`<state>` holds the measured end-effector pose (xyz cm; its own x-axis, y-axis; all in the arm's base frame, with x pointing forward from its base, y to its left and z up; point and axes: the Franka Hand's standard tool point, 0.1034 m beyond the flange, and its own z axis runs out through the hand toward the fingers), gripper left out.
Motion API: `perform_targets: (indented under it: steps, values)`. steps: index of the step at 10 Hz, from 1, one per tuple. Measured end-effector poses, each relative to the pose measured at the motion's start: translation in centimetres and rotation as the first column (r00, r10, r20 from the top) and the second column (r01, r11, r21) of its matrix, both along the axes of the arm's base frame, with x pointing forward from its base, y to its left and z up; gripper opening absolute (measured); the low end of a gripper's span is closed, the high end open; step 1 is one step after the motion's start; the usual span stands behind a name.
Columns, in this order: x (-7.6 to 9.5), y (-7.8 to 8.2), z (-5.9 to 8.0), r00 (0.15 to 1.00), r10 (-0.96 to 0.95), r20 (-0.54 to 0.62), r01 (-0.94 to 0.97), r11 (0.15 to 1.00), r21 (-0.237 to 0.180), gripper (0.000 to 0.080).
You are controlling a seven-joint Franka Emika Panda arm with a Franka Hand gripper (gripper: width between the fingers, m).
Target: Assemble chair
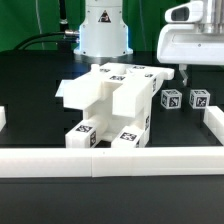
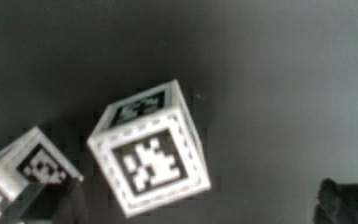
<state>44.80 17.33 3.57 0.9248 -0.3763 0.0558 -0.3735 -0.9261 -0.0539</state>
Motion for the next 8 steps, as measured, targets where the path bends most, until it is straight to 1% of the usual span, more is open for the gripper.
perform_targets:
  steps: [3, 6, 8]
  values:
    - [-0.3, -0.3, -1.0, 1.000, -0.001, -0.007, 0.000, 1.000, -0.011, 0.0648]
    - [-0.5, -0.3, -1.3, 1.000, 0.000, -0.014, 0.000, 1.000, -0.015, 0.0648]
    - [-0.7, -0.6, -1.9, 1.000, 0.001, -0.019, -0.001, 1.000, -0.023, 0.0648]
